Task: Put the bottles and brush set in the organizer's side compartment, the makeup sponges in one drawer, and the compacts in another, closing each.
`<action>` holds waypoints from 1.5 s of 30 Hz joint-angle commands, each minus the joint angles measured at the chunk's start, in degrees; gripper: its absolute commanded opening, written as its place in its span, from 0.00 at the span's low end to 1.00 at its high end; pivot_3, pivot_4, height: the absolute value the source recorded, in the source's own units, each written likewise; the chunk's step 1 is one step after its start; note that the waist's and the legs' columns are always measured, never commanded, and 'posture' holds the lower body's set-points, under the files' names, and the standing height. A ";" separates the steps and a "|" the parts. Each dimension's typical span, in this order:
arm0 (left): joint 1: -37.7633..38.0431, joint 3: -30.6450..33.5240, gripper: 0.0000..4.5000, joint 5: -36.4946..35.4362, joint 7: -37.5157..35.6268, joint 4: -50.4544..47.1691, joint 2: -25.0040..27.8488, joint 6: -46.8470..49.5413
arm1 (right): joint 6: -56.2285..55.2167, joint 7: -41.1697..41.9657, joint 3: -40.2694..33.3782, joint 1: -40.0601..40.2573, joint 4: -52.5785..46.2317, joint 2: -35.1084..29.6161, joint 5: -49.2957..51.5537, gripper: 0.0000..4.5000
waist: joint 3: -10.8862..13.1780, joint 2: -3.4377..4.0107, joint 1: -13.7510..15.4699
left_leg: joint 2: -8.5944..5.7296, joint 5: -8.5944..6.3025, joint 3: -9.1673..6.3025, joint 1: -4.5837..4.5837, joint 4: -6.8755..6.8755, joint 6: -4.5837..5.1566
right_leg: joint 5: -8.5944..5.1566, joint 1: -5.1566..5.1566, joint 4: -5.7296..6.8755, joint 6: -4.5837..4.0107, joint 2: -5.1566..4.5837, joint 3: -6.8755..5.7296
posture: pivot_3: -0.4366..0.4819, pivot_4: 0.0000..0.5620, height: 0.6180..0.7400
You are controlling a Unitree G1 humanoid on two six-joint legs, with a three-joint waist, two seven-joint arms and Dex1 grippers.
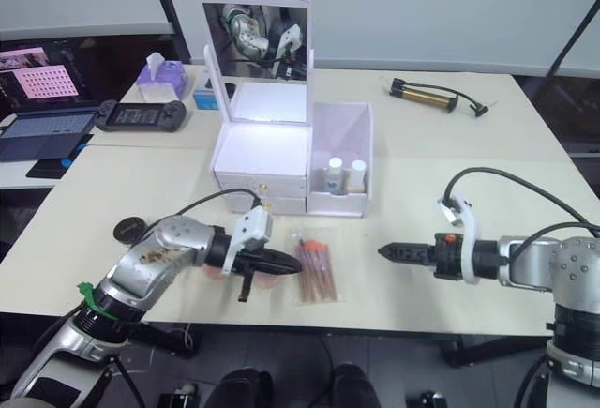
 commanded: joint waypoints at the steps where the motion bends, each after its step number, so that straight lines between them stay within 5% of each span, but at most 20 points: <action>1: 0.92 0.70 0.01 2.81 4.39 -2.45 -0.82 -1.47 | 0.42 -4.28 4.61 -3.96 4.29 3.14 2.27 1.00 | -0.01 0.00 -0.22 | 0.00 0.00 -0.10 0.01 0.00 0.00 | 0.00 0.00 0.00 0.00 0.01 0.01 | 0.48 0.27 0.93; 5: 3.14 1.01 0.01 8.50 11.72 -3.77 -1.22 -3.09 | 0.42 -6.16 7.51 -7.60 7.95 6.09 1.38 1.00 | -0.02 0.03 -0.10 | -0.01 0.00 -0.38 -0.06 0.00 0.00 | 0.00 -0.04 0.02 0.00 0.02 0.01 | 0.48 0.27 0.93; 18: 6.28 0.16 0.01 9.76 14.82 -5.20 -3.77 -1.14 | 0.42 -5.53 17.44 -14.66 19.10 11.96 -0.87 1.00 | -0.10 0.05 -0.26 | 0.01 0.00 -0.57 -0.18 0.10 0.03 | 0.03 -0.04 0.01 0.02 0.05 -0.14 | 0.48 0.27 0.93; 25: 4.72 -2.37 0.01 14.64 15.73 -5.93 -1.59 2.96 | 0.42 -5.25 18.30 -15.09 19.17 18.20 -1.26 1.00 | -0.17 0.05 -0.52 | 0.04 0.00 -0.63 -0.14 0.05 0.03 | 0.04 -0.05 0.01 0.01 0.13 -0.11 | 0.48 0.27 0.93; 31: 4.93 -3.49 0.01 16.46 16.53 -9.20 -0.68 7.07 | 0.38 -7.79 12.13 -12.40 18.28 24.13 -2.56 1.00 | -0.22 0.05 -0.39 | 0.03 0.00 -0.67 -0.18 0.04 0.03 | 0.04 -0.06 0.01 0.01 0.12 -0.11 | 0.48 0.27 0.93; 38: 5.12 -3.07 0.01 16.06 16.70 -9.54 -0.99 8.26 | 0.42 -8.24 11.76 -10.68 17.25 25.67 -4.28 1.00 | -0.24 0.06 -0.49 | 0.03 0.00 -0.66 -0.15 0.04 0.03 | 0.03 -0.05 0.03 0.00 0.13 -0.09 | 0.48 0.27 0.93; 41: 5.34 -2.27 0.00 15.71 17.35 -9.14 -1.49 8.12 | -0.67 -6.79 16.02 -8.89 12.97 23.95 -6.00 0.88 | -0.26 0.09 -0.43 | 0.03 0.00 -0.67 -0.15 0.03 0.03 | 0.03 -0.06 0.02 0.00 0.14 -0.09 | 0.48 0.27 0.93; 45: 5.92 -1.22 0.00 15.32 18.62 -9.16 -2.13 8.91 | -0.89 -5.84 15.42 -7.81 11.21 24.19 -6.42 0.58 | -0.27 0.07 -0.21 | 0.02 0.00 -0.68 -0.19 0.04 0.03 | 0.03 -0.05 -0.02 0.01 0.12 -0.10 | 0.48 0.27 0.93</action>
